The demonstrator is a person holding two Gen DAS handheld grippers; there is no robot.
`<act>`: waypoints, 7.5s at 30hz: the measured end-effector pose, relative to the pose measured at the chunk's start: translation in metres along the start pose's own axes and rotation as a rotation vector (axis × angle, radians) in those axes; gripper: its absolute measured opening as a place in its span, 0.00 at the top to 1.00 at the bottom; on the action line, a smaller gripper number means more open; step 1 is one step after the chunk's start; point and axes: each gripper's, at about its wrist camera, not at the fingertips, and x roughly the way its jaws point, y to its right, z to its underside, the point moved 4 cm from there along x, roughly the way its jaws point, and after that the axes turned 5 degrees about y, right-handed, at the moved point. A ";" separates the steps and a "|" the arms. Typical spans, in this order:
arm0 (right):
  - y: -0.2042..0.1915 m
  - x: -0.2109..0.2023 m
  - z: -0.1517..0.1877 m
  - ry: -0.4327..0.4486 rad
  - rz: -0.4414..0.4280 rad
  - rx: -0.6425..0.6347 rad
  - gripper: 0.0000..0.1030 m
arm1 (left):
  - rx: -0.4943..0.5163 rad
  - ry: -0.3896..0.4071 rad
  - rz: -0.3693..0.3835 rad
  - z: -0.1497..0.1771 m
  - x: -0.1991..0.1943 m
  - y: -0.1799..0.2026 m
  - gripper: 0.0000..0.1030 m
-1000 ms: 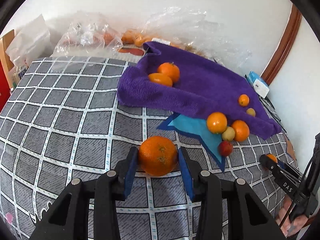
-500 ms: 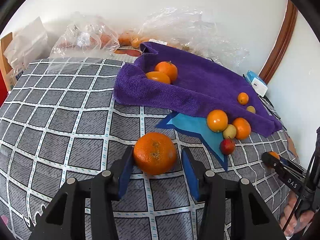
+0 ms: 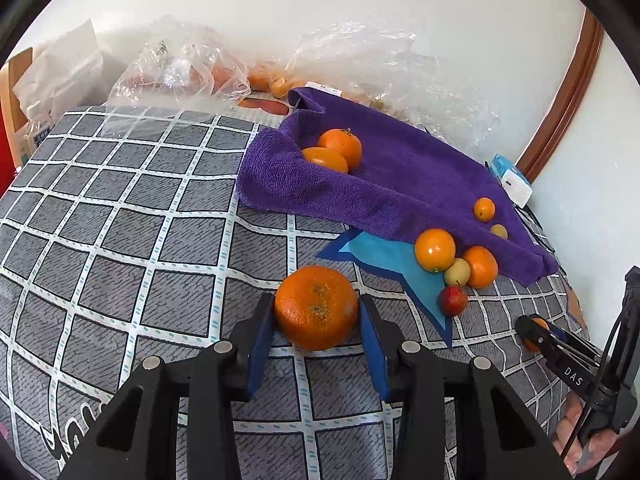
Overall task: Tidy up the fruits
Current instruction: 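Lift the left tool's orange off the bedspread while the right tool keeps its orange raised, then carry the left tool's orange over the towel while the right tool carries its orange there, then open the left tool onto the towel while the right tool releases its orange there, then grasp another large orange with the right tool while the left tool withdraws from the towel, then close the left tool on a small red fruit beside the towel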
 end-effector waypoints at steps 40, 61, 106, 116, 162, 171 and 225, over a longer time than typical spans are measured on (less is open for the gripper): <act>0.006 -0.036 -0.017 0.051 0.070 -0.007 0.69 | -0.060 0.012 -0.008 -0.009 -0.019 -0.009 0.62; 0.020 0.001 -0.119 0.120 0.047 -0.016 0.69 | -0.036 0.049 0.021 -0.094 -0.002 0.027 0.62; 0.034 0.027 -0.103 0.058 0.143 -0.032 0.48 | 0.138 -0.139 -0.094 -0.088 0.097 0.072 0.57; 0.030 -0.008 -0.085 0.071 0.194 0.018 0.48 | 0.110 -0.035 -0.058 -0.086 0.029 0.057 0.53; -0.067 0.029 -0.041 -0.038 0.012 -0.054 0.48 | 0.042 -0.010 -0.066 -0.013 -0.007 -0.039 0.35; -0.080 0.049 -0.048 -0.064 0.020 -0.092 0.56 | 0.050 -0.014 -0.072 -0.012 -0.006 -0.039 0.34; 0.046 -0.009 -0.003 -0.021 0.085 0.025 0.62 | 0.205 -0.050 -0.033 -0.002 0.008 0.076 0.79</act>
